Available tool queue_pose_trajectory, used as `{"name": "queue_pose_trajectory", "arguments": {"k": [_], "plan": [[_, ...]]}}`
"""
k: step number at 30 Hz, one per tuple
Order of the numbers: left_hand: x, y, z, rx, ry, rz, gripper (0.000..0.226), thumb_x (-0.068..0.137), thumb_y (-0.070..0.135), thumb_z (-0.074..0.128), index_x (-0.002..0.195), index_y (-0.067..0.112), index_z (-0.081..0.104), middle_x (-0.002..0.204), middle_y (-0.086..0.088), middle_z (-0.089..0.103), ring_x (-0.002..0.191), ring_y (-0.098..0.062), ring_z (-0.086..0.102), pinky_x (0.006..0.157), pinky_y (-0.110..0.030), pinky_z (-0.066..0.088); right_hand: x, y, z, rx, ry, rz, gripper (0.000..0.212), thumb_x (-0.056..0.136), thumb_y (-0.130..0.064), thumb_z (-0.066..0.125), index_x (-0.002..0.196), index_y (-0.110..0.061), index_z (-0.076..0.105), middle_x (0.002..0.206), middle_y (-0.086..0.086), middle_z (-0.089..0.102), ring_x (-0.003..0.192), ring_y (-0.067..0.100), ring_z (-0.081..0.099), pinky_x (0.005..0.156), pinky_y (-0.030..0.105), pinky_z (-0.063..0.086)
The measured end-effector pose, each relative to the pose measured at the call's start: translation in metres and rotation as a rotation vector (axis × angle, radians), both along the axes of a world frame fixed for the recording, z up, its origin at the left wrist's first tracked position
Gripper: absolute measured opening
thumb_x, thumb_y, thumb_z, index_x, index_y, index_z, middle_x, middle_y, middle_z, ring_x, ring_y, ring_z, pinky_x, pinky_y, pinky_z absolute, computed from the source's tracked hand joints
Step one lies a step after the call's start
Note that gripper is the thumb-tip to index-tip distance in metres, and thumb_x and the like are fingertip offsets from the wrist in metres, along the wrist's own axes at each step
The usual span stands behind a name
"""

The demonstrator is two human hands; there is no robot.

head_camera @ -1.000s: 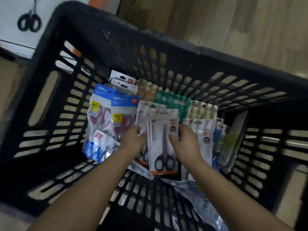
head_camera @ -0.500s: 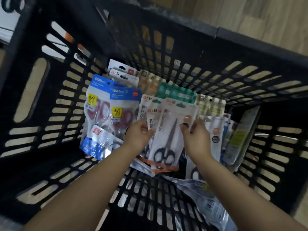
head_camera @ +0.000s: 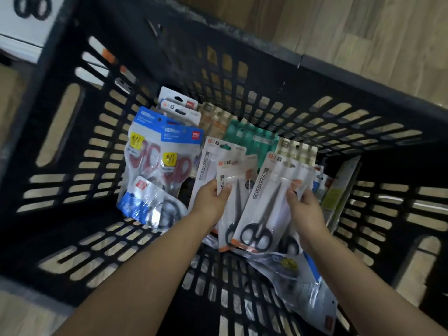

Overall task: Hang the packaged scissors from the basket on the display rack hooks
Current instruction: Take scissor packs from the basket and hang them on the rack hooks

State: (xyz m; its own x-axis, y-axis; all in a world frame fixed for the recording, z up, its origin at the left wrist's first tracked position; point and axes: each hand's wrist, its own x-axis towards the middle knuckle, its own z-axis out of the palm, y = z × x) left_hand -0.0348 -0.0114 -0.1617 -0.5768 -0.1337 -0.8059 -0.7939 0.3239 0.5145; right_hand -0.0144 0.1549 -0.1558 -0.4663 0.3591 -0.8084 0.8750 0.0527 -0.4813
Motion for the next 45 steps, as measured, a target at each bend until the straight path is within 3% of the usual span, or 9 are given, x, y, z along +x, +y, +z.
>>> {"name": "queue_pose_trajectory", "arguments": {"k": [6,10,15,20,24,28,33,38,45], "plan": [[-0.019,-0.026,0.083,-0.046,0.117,0.186,0.029,0.099,0.020,0.043,0.126,0.009,0.050,0.112,-0.002,0.055,0.104,-0.017,0.052,0.089,-0.025,0.040,-0.016,-0.017,0.084,0.007,0.076,0.114,0.037,0.100,-0.026,0.041,0.131,-0.005,0.043,0.128,0.010,0.050,0.111,0.024,0.050,0.086,0.029,0.036],[-0.037,-0.057,0.177,-0.050,0.217,0.244,0.009,0.098,0.020,0.047,0.098,0.015,0.055,0.099,-0.005,0.060,0.091,-0.020,0.055,0.080,-0.030,0.043,-0.050,-0.041,0.176,0.011,0.214,0.193,0.018,0.098,-0.027,0.044,0.108,-0.013,0.049,0.105,0.008,0.055,0.087,0.019,0.053,0.073,0.028,0.036],[-0.045,-0.104,0.340,-0.085,0.342,0.401,0.011,0.095,0.021,0.052,0.097,0.013,0.058,0.103,-0.012,0.064,0.095,-0.026,0.060,0.083,-0.036,0.048,-0.094,-0.086,0.337,-0.060,0.376,0.311,0.015,0.097,-0.023,0.048,0.108,-0.014,0.051,0.104,0.005,0.055,0.093,0.021,0.052,0.082,0.028,0.040],[-0.020,-0.162,0.528,-0.244,0.465,0.464,0.031,0.093,0.033,0.054,0.083,0.004,0.055,0.077,-0.012,0.057,0.069,-0.020,0.051,0.058,-0.020,0.041,-0.108,-0.142,0.531,-0.164,0.612,0.483,0.016,0.095,-0.009,0.050,0.079,-0.009,0.049,0.079,0.008,0.049,0.064,0.009,0.040,0.049,0.009,0.033],[0.046,-0.195,0.657,-0.250,0.621,0.609,0.053,0.086,0.043,0.055,0.101,-0.008,0.056,0.080,-0.016,0.057,0.068,-0.017,0.047,0.057,-0.022,0.039,-0.082,-0.186,0.666,-0.261,0.776,0.649,0.024,0.095,-0.006,0.048,0.081,0.012,0.049,0.072,0.019,0.047,0.069,0.015,0.051,0.067,0.033,0.038],[0.127,-0.222,0.756,-0.239,0.740,0.846,0.026,0.093,0.029,0.051,0.090,0.004,0.053,0.082,-0.003,0.064,0.067,-0.012,0.055,0.063,-0.025,0.046,-0.037,-0.243,0.760,-0.351,0.865,0.825,0.014,0.097,-0.022,0.048,0.085,-0.014,0.048,0.083,0.004,0.056,0.083,0.020,0.049,0.070,0.033,0.038],[0.223,-0.259,0.822,-0.485,0.772,1.018,0.020,0.097,0.024,0.045,0.083,0.010,0.041,0.070,0.000,0.039,0.060,-0.012,0.034,0.054,-0.024,0.029,0.038,-0.316,0.828,-0.413,0.922,1.024,0.036,0.095,-0.051,0.040,0.097,-0.017,0.051,0.085,-0.002,0.052,0.080,0.017,0.049,0.069,0.030,0.038],[0.317,-0.286,0.846,-0.577,0.784,1.139,0.025,0.097,0.020,0.045,0.074,0.013,0.038,0.067,0.002,0.039,0.058,-0.011,0.034,0.052,-0.024,0.029,0.124,-0.373,0.852,-0.510,0.934,1.153,0.040,0.097,-0.044,0.041,0.070,-0.015,0.041,0.067,-0.001,0.039,0.060,0.013,0.037,0.053,0.026,0.026],[0.425,-0.316,0.835,-0.672,0.743,1.292,0.037,0.096,0.021,0.049,0.066,0.016,0.027,0.066,0.002,0.029,0.057,-0.010,0.027,0.051,-0.025,0.025,0.232,-0.436,0.822,-0.592,0.801,1.350,0.036,0.097,-0.043,0.042,0.082,-0.012,0.050,0.078,0.000,0.047,0.067,0.009,0.042,0.057,0.026,0.031]]}}
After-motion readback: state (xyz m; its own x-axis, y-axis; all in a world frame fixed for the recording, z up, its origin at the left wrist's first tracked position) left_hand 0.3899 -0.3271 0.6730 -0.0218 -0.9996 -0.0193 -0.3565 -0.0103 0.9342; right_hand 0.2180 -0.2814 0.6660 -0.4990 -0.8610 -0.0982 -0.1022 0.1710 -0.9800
